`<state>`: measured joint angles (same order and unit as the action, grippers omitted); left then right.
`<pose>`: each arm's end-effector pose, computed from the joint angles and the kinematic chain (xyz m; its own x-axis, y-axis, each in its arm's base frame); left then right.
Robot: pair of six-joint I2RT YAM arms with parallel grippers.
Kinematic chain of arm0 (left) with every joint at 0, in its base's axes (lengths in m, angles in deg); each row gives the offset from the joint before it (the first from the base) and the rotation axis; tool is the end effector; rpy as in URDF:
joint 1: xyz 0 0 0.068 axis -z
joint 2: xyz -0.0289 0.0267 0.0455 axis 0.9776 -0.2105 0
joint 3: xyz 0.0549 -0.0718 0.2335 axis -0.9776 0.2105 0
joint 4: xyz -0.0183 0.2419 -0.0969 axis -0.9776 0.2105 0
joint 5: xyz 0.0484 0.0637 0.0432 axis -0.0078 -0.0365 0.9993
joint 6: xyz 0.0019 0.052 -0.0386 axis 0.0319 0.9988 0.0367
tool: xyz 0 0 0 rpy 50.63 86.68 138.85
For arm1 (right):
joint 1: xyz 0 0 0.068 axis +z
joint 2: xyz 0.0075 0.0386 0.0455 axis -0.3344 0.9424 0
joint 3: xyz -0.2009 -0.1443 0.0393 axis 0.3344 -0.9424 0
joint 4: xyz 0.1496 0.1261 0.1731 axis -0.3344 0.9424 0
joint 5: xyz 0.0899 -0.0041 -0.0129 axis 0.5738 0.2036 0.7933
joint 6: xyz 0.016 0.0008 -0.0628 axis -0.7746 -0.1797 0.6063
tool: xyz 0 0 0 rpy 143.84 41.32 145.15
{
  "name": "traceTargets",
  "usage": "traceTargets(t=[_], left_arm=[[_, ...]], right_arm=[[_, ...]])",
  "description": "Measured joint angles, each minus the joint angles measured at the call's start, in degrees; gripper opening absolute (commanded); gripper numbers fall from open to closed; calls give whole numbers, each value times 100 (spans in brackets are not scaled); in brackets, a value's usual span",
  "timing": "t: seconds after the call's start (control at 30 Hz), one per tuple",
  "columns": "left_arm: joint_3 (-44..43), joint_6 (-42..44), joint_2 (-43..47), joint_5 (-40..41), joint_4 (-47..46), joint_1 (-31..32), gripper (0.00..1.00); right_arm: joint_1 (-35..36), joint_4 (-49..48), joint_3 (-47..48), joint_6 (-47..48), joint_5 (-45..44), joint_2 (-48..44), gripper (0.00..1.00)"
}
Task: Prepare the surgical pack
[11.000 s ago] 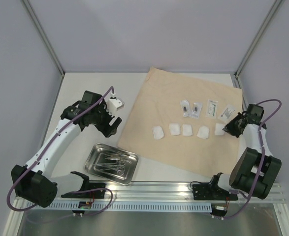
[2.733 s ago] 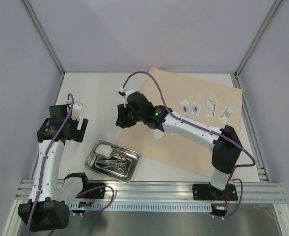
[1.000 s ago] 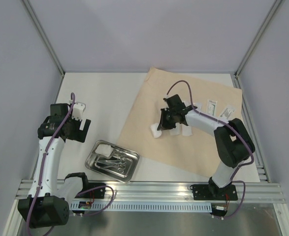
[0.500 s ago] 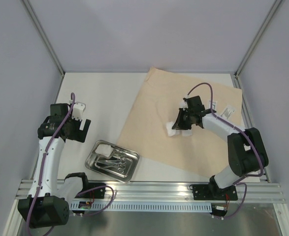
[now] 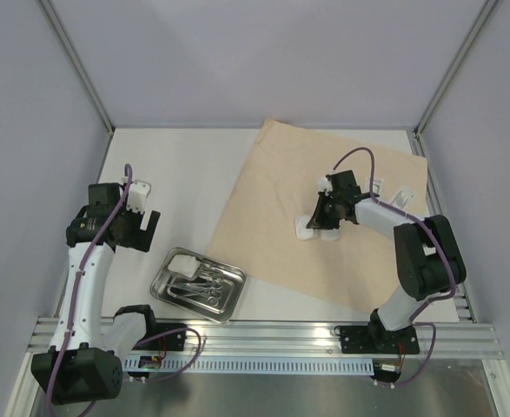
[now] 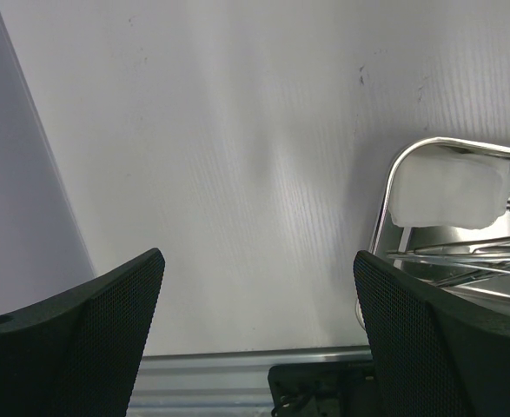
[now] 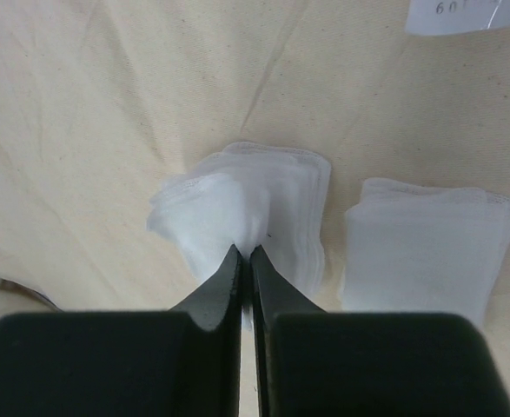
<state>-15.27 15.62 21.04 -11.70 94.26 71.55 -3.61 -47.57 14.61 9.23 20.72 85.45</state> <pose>0.1952 0.0203 0.2670 -0.8100 0.2309 -0.5390 0.1707 0.9722 0.1600 0.3078 0.1018 0.1302 -0.9237 0.2157 -0.3167 0.0587 0.8964 0.4393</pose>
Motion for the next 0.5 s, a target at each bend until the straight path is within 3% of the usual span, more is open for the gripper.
traceTargets(t=[0.03,0.37,0.5], left_arm=[[0,0,2,0,0,0,99],[0,0,2,-2,0,0,99],[-2,0,2,-4,0,0,99]], right_arm=[[2,-2,0,15,-11,24,10],[2,205,13,249,-275,26,36],[2,466,125,413,-507,-129,42]])
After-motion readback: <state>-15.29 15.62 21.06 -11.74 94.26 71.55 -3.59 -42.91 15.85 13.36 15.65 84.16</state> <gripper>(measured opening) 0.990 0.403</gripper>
